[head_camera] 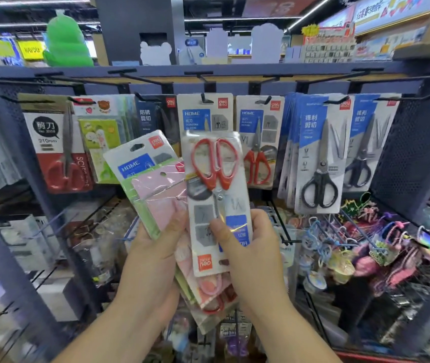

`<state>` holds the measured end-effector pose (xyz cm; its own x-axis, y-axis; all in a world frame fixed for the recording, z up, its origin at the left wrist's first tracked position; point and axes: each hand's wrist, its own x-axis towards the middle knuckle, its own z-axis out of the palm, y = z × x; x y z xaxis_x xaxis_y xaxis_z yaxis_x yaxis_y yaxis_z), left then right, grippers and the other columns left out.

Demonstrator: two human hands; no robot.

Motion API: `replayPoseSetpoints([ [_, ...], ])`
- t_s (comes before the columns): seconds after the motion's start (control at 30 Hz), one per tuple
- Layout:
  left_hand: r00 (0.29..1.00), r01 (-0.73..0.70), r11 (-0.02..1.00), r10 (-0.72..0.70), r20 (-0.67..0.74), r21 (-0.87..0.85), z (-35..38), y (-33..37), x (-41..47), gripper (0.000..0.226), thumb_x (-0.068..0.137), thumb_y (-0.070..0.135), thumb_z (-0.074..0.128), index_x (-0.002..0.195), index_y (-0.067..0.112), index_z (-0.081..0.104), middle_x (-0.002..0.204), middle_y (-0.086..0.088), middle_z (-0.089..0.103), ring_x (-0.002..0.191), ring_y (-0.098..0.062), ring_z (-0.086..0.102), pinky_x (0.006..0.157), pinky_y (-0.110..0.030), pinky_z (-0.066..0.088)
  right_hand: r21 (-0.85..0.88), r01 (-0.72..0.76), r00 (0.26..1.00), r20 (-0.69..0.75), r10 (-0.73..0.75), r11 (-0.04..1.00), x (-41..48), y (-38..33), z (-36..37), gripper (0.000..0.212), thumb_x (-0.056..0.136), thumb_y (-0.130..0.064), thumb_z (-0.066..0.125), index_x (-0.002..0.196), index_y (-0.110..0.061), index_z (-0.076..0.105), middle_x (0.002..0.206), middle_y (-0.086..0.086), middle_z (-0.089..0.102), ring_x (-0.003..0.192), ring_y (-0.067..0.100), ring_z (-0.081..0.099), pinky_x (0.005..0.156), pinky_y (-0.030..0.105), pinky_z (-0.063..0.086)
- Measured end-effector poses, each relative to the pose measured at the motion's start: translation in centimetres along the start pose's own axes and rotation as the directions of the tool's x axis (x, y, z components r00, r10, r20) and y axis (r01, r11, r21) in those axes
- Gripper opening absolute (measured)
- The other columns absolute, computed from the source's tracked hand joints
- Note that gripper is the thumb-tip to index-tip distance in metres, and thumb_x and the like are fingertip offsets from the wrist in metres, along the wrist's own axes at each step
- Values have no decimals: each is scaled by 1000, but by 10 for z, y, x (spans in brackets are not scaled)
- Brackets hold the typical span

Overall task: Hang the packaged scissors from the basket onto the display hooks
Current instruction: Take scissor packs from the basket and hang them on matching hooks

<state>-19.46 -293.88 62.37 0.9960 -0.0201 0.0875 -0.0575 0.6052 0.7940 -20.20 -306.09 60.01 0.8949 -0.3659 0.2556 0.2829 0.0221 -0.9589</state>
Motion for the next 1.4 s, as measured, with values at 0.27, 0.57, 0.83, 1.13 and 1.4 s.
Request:
replayPoseSetpoints([
  [0.27,992,-80,991,90,-93,112,0,1,0,28,98,17,65,125,16,68,113,-9,81,96,-28,80,69,-38,66,191,-146,983,135,121,971,-1,1,-11,18,100,-14,67,115,-17,57,104,3,78,96,23,77,76,38,62],
  [0.57,975,-115,982,140,-170,153,-12,15,5,25,102,15,64,125,23,68,109,2,81,96,-18,79,73,-34,61,-234,88,991,115,-62,968,38,-41,-101,22,94,-5,73,90,-26,72,84,1,76,55,18,64,42,29,47],
  [0.83,983,-105,991,116,-144,87,-6,16,2,24,103,15,62,125,24,67,103,3,82,83,-14,80,58,-27,61,-230,109,990,-65,-127,967,67,-79,-127,20,82,4,81,90,-12,73,81,6,79,69,20,74,59,37,61],
  [1.13,982,-114,988,127,-137,103,-7,17,1,22,103,18,62,122,26,68,104,4,82,83,-13,79,60,-27,63,-137,219,970,-75,-230,966,95,-97,-115,11,101,-16,66,94,-16,74,85,-1,79,78,15,74,69,36,61],
  [1.4,976,-116,982,141,-169,149,-15,18,3,18,104,21,62,118,29,70,105,6,82,87,-15,80,71,-35,66,-469,362,932,169,-321,806,125,-131,-81,19,84,-7,77,96,-22,75,87,-6,75,73,1,69,65,24,56],
])
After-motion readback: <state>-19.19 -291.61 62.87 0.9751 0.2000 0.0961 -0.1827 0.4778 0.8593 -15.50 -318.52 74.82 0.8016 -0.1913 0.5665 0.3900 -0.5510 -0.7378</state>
